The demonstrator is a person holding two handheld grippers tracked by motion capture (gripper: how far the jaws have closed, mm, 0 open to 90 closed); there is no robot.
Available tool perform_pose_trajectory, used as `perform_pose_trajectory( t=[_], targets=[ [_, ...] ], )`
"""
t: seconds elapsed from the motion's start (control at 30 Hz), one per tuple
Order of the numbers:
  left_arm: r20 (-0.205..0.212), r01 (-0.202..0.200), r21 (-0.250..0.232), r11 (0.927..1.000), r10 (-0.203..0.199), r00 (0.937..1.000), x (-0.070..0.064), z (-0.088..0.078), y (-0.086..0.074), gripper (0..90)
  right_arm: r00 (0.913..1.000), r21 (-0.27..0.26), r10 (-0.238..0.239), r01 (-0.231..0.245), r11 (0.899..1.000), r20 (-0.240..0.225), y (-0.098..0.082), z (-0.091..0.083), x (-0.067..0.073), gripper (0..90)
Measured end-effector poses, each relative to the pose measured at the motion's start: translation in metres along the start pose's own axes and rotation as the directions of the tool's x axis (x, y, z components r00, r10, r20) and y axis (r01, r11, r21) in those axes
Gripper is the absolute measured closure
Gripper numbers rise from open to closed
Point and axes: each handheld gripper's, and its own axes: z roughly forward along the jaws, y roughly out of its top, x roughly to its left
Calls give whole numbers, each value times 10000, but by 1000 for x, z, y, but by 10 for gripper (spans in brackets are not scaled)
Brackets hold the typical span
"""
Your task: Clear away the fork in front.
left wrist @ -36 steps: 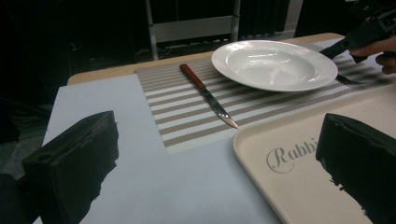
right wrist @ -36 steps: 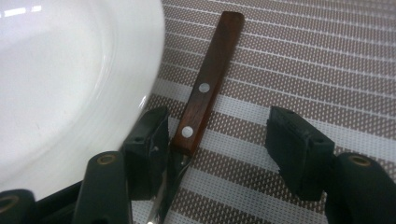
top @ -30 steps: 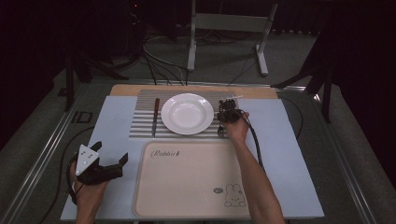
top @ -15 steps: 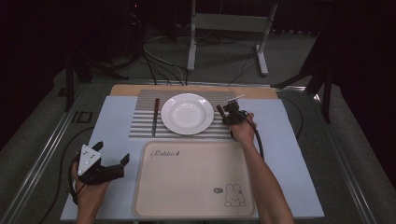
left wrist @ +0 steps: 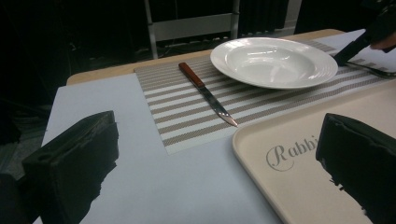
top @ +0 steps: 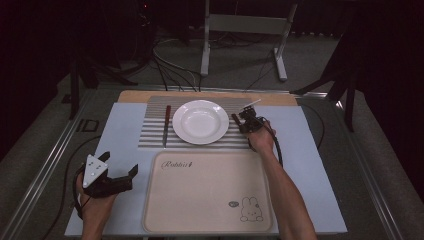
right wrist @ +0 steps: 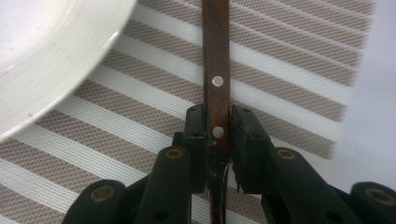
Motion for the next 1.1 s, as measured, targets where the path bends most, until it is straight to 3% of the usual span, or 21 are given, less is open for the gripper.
perform_pose_trajectory(
  t=[0.13,0.27,0.43,0.63,0.87,1.1],
  targets=[
    [-1,-80,51,10000,80,10000,-1,1,0,0,9988,-454,215,-235,9987,-447,-4,-10,-7,779],
    [0,-98,72,9999,98,10000,-2,2,0,0,9974,-889,139,-203,9958,-714,-8,-21,-7,779],
    [-18,-113,88,9999,113,9999,-2,2,0,0,9949,-1341,-8,-129,9909,-1010,-15,-34,-1,779],
    [-20,-133,165,9998,133,9999,-3,3,0,0,9939,-1730,-337,151,9848,-1052,-26,-44,7,778],
    [3,-100,239,9997,100,9999,-6,5,0,0,9903,-2364,-1115,892,9675,-828,-46,-60,18,778],
    [93,-83,-32,10000,83,9999,-18,3,8,0,9864,-2985,-1351,1016,9490,-940,-61,-71,23,778]
  ],
)
